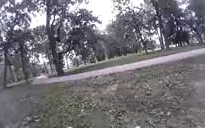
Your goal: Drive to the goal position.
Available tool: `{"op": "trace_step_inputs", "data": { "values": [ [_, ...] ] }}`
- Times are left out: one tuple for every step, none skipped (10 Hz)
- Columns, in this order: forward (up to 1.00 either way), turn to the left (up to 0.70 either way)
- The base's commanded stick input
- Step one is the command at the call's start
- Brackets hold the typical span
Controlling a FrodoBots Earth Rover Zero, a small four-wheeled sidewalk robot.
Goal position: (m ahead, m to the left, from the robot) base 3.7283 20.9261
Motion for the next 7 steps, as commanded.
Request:
{"op": "trace_step_inputs", "data": {
  "values": [
    [0.69,0.00],
    [0.69,0.01],
    [0.69,0.01],
    [0.69,0.01],
    [0.69,0.01],
    [0.69,0.06],
    [0.69,0.11]
  ]
}}
